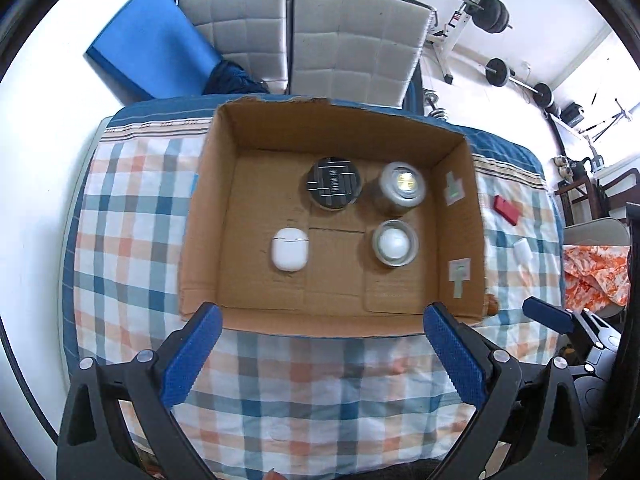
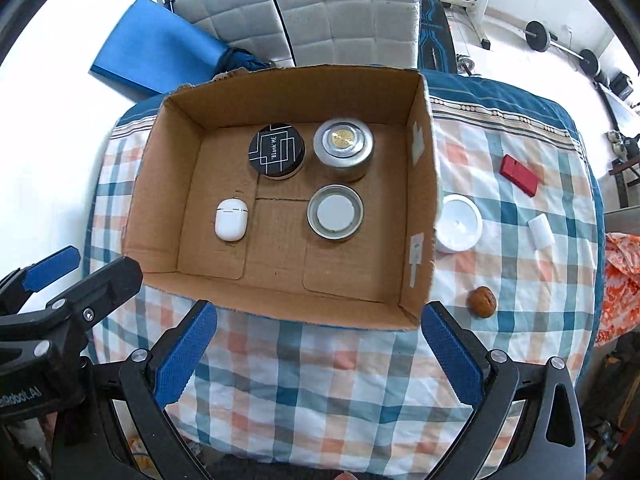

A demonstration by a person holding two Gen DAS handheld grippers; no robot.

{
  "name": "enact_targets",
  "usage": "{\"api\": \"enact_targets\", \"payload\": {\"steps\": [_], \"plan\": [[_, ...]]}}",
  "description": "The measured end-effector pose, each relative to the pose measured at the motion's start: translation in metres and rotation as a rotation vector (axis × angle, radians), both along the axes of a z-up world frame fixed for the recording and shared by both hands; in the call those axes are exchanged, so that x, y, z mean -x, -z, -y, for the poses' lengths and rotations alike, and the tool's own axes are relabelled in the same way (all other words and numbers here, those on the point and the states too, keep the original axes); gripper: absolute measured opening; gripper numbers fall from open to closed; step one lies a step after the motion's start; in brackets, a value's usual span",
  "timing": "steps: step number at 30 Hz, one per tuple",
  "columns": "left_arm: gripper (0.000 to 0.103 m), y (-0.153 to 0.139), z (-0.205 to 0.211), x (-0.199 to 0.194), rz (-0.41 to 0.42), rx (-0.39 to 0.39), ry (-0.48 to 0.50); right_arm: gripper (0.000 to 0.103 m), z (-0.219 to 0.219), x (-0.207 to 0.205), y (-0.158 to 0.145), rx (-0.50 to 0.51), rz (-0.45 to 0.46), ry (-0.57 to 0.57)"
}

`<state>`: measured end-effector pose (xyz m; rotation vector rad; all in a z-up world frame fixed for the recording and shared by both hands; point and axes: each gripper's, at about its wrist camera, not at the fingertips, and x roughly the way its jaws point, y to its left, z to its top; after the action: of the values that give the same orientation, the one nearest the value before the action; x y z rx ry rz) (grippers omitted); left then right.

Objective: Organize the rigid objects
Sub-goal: 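Grasp the white round lid with the left tool while the right tool grasps the white cylinder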

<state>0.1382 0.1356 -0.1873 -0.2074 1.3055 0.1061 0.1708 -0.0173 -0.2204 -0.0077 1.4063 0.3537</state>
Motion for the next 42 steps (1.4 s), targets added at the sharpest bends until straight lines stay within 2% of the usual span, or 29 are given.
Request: {"api": "enact_targets", "payload": {"steps": [7,12,17,20,24,32,37,38,39,40,42], "plan": [[0.103,-0.006,0.079,-0.031,0.022,0.009,0.102,0.103,0.084,-0.014,-0.012,-0.005,0.008,0.093],[0.103,0.007,0.155,-0.071,0.007,-0.016,0.222,0.103,0.169,-0.038,0.008,0.045,-0.013,0.211],[0.103,0.051,0.231,-0.116,-0.077,-0.144,0.379,0.103,0.245,-0.067,0.049,0.071,-0.078,0.310],[0.103,0.083,0.265,-0.134,-0.138,-0.238,0.472,0.103,0.272,-0.081,0.072,0.082,-0.113,0.330],[0.103,0.126,0.291,-0.152,-0.232,-0.303,0.556,0.103,0.289,-0.094,0.102,0.099,-0.148,0.324],[0.097,0.200,0.308,-0.167,-0.416,-0.397,0.641,0.103,0.294,-0.113,0.151,0.084,-0.217,0.283],[0.096,0.225,0.322,-0.164,-0.457,-0.505,0.726,0.103,0.291,-0.124,0.167,0.082,-0.233,0.266],[0.094,0.228,0.324,-0.164,-0.471,-0.504,0.737,0.103,0.290,-0.126,0.170,0.080,-0.234,0.264],[0.087,0.233,0.325,-0.163,-0.492,-0.500,0.743,0.103,0.290,-0.129,0.173,0.078,-0.233,0.260],[0.072,0.238,0.325,-0.163,-0.513,-0.503,0.746,0.103,0.289,-0.131,0.175,0.076,-0.234,0.256],[0.069,0.244,0.324,-0.164,-0.533,-0.486,0.732,0.103,0.285,-0.136,0.179,0.070,-0.235,0.245]]}}
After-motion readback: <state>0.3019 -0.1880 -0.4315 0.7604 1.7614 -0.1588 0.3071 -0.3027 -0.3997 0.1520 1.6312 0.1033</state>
